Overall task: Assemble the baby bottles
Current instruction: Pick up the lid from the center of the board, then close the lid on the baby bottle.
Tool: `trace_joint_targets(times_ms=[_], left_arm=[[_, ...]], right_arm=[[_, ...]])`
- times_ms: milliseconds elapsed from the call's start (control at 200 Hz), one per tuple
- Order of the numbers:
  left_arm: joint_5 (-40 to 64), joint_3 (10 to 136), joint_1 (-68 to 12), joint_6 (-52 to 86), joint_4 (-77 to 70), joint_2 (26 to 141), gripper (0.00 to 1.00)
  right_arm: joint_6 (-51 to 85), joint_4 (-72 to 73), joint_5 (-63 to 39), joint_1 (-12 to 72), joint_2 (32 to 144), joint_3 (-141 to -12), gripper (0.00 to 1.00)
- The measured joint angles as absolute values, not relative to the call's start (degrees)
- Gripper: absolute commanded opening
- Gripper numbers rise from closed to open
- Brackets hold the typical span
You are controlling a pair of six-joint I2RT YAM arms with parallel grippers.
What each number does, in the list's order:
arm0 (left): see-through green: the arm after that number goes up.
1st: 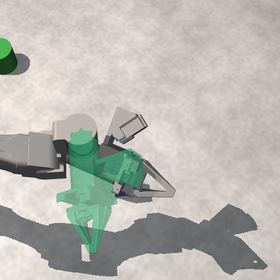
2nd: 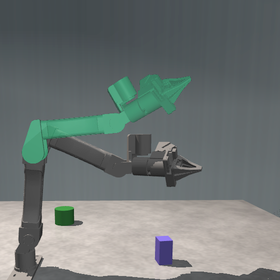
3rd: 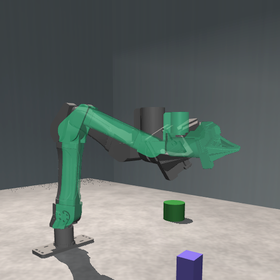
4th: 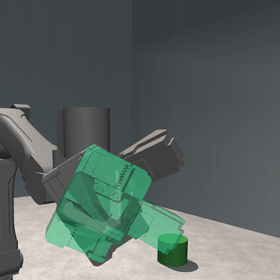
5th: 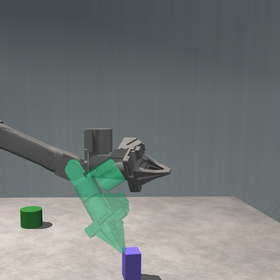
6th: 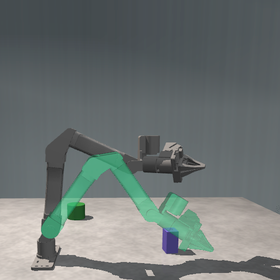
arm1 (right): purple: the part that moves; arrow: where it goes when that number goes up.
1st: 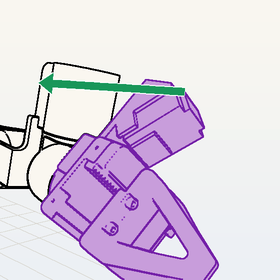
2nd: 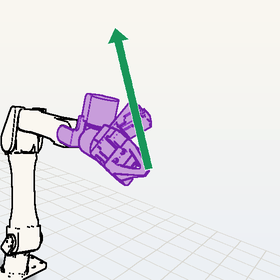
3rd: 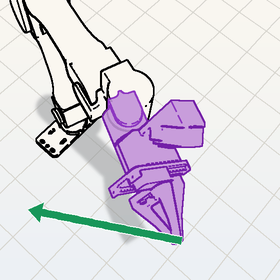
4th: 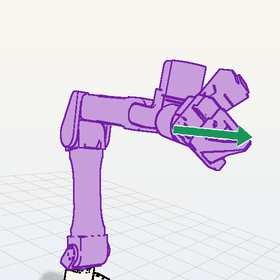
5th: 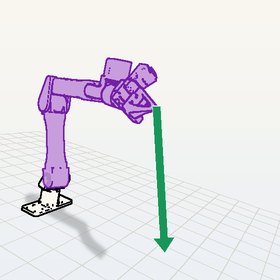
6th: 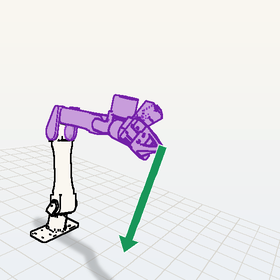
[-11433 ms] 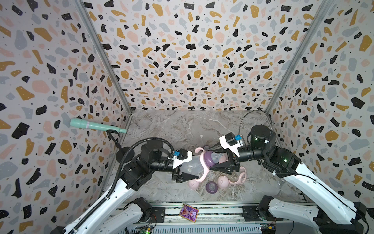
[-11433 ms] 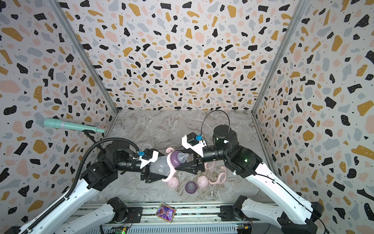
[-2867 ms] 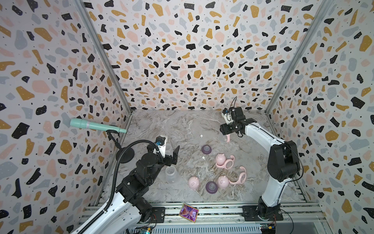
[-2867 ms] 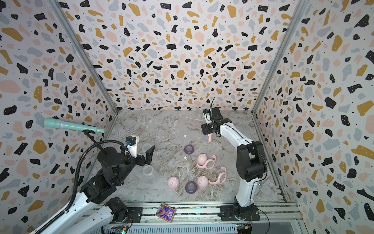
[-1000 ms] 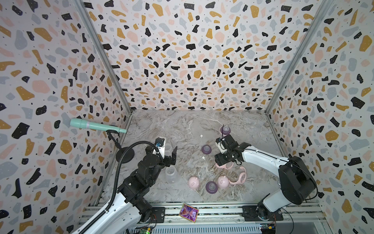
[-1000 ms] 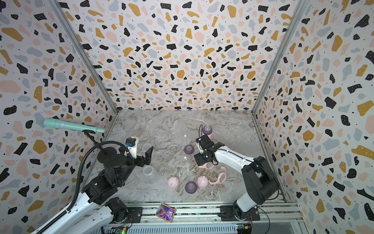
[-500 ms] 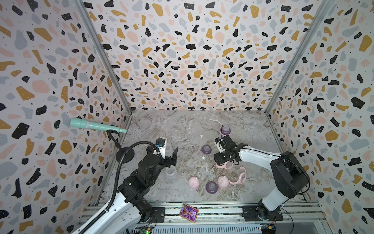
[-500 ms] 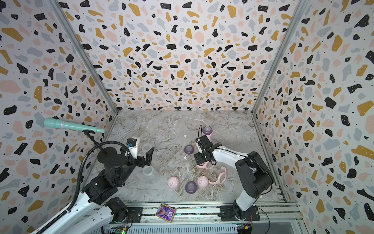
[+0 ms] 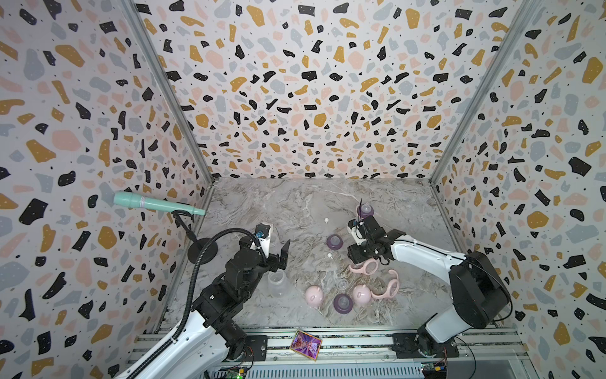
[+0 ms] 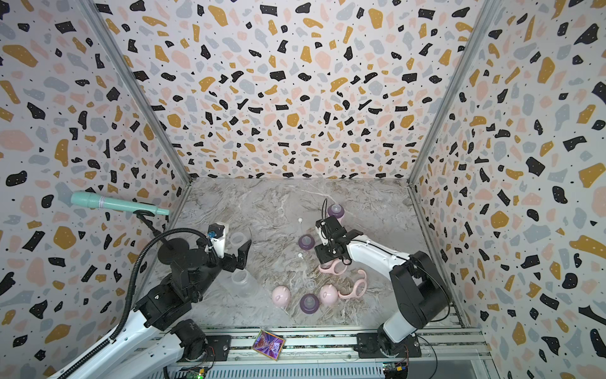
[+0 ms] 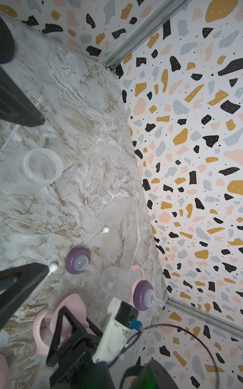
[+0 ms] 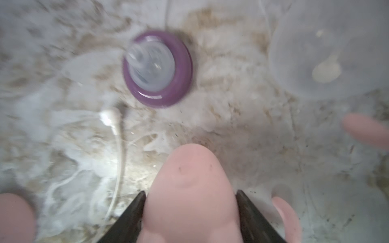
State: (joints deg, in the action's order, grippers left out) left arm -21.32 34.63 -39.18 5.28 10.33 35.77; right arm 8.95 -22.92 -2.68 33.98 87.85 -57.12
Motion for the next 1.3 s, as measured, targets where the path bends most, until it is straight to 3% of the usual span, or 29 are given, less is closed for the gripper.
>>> trace_joint_targets(times_ms=[285, 551, 816, 1302], left_arm=[[-20.47, 34.63, -39.18, 5.17, 10.28, 36.73, 1.00], [-19.77, 34.63, -39.18, 5.17, 10.22, 37.41, 1.00], [-18.37, 34.70, -39.18, 4.84, 8.58, 39.57, 1.00], [-14.37, 36.64, -39.18, 2.98, 6.44, 44.88, 1.00]], right_arm=[[5.39, -27.90, -9.82, 25.76, 84.18, -78.83, 0.35], [1.19, -32.91, -9.06, 19.46, 94.50, -93.03, 0.36], [-0.51, -36.64, -8.38, 18.35, 102.87, -94.91, 0.36], [-0.80, -37.54, -8.10, 18.04, 103.35, -94.89, 0.50]])
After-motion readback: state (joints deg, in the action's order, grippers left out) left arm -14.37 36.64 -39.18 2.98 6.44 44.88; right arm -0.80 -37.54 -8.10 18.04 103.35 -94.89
